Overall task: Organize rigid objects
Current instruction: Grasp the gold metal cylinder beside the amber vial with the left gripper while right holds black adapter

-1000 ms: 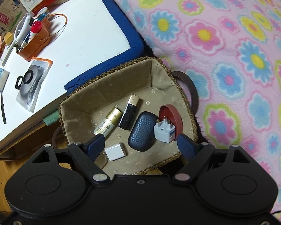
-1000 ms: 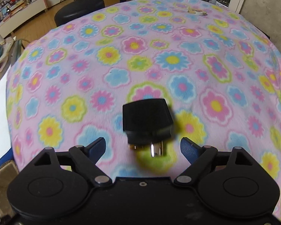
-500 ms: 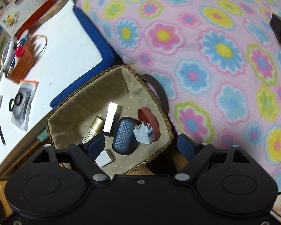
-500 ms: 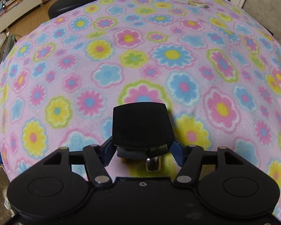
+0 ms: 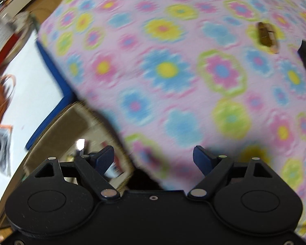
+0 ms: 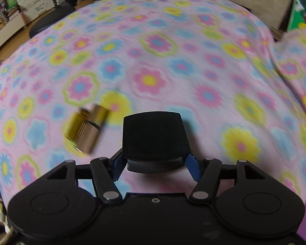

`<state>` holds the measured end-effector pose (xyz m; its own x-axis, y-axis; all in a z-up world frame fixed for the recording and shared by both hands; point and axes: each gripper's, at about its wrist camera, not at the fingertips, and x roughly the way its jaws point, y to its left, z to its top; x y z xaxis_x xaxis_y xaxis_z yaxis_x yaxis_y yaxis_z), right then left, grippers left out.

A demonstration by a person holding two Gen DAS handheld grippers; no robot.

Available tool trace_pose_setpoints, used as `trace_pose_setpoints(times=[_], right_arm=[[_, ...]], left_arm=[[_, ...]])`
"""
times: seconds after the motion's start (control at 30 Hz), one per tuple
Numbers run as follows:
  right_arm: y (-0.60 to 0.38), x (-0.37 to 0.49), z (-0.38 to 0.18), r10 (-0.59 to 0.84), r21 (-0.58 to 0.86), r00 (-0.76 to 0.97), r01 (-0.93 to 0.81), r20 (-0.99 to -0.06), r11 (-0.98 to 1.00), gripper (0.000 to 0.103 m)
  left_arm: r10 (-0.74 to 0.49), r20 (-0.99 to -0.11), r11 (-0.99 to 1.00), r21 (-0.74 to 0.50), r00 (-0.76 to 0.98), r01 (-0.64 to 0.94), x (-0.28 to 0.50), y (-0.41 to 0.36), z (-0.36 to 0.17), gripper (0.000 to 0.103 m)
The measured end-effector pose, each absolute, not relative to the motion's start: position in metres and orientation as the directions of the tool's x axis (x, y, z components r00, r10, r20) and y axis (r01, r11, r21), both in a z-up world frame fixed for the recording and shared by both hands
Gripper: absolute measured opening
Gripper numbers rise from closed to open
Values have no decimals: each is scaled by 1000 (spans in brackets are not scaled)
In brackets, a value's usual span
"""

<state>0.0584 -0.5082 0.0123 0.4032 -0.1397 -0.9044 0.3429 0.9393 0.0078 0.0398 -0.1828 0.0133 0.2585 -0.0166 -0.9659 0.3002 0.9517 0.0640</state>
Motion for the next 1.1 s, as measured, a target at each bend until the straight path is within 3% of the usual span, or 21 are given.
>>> trace_pose_setpoints(times=[0.2, 0.37, 0.43, 0.47, 0.63, 0.9, 1.1], right_arm=[[-517, 33, 2, -124, 22, 394, 347, -911, 938, 62], [-511, 25, -8, -146, 17, 428, 354, -892, 935, 73], [-508, 24, -12, -127, 40, 448, 344, -885, 938, 97], [-507, 25, -16, -124, 45, 457, 343, -881, 938, 103], [-492, 27, -28, -233, -80, 507, 305, -830, 949, 103], [-494, 21, -39, -270, -97, 628, 296, -729, 950, 103], [-502, 16, -36, -226, -50, 653, 277, -722, 960, 103]], left_arm=[[-110, -974, 932, -33, 197, 360, 66, -250, 19, 81], [-137, -977, 925, -67, 163, 375, 89, -291, 22, 81], [-139, -980, 928, -79, 143, 365, 98, -304, 21, 81], [-139, -981, 931, -83, 135, 356, 102, -310, 21, 81], [-141, -984, 950, -104, 108, 295, 121, -328, 16, 81], [-144, -987, 967, -125, 74, 221, 153, -354, 1, 81], [-128, -988, 972, -108, 85, 211, 172, -381, 2, 81]])
